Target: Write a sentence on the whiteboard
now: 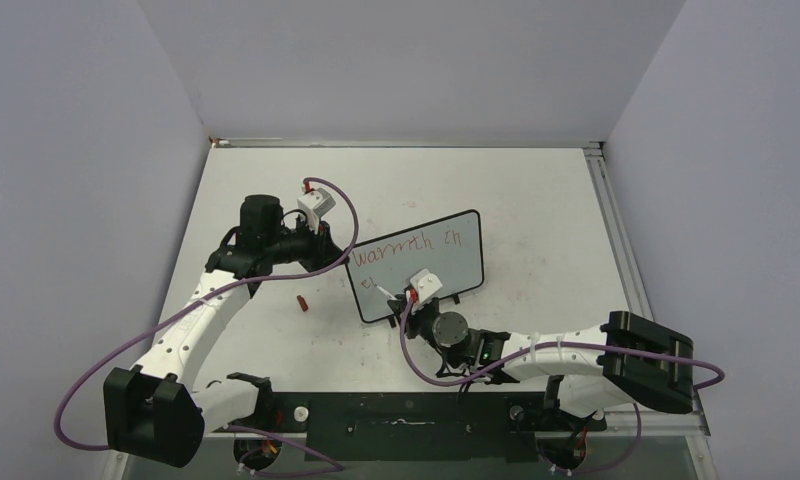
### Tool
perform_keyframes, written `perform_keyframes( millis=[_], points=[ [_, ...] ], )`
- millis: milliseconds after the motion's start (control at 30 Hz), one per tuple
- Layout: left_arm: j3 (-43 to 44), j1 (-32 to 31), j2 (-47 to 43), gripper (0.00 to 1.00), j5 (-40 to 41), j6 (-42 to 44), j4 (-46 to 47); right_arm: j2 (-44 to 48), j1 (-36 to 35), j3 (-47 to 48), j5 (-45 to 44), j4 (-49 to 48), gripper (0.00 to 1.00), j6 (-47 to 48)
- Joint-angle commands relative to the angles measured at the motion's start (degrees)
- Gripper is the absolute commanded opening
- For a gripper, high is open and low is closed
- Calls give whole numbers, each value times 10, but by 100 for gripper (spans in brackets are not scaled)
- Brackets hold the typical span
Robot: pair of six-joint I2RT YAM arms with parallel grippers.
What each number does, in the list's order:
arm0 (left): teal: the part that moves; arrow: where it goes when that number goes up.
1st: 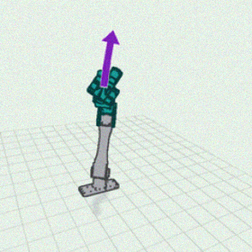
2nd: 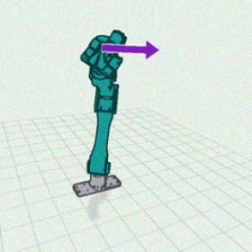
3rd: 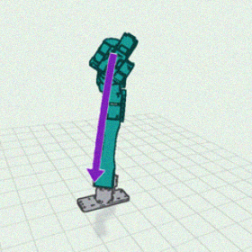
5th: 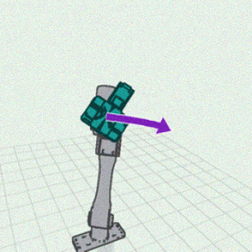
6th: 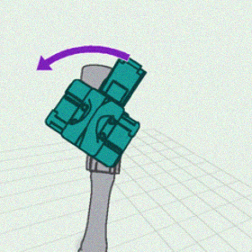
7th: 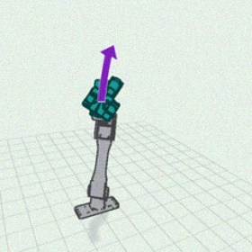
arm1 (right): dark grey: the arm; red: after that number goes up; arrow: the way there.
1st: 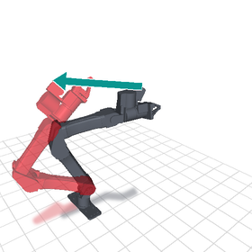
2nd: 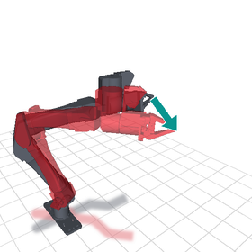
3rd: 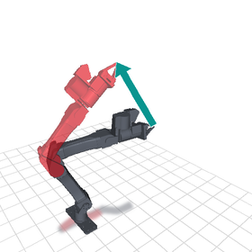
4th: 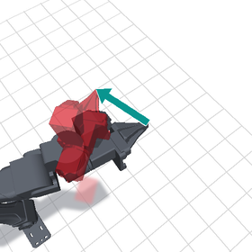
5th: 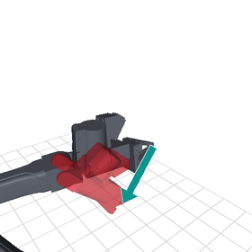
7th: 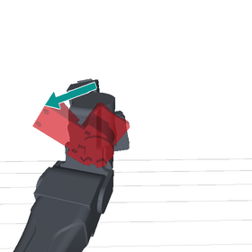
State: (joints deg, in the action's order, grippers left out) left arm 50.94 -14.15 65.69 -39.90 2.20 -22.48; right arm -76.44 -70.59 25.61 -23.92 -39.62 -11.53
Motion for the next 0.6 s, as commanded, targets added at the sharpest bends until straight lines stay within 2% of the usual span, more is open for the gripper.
perform_keyframes(
  millis=[0,567],
  points=[
    [-2,3,1,0,18,13,-24,11,0,25,-35,-27,5,12],
    [-2,3,-2,0,18,13,-23,17,0,33,-29,-35,5,32]
  ],
)
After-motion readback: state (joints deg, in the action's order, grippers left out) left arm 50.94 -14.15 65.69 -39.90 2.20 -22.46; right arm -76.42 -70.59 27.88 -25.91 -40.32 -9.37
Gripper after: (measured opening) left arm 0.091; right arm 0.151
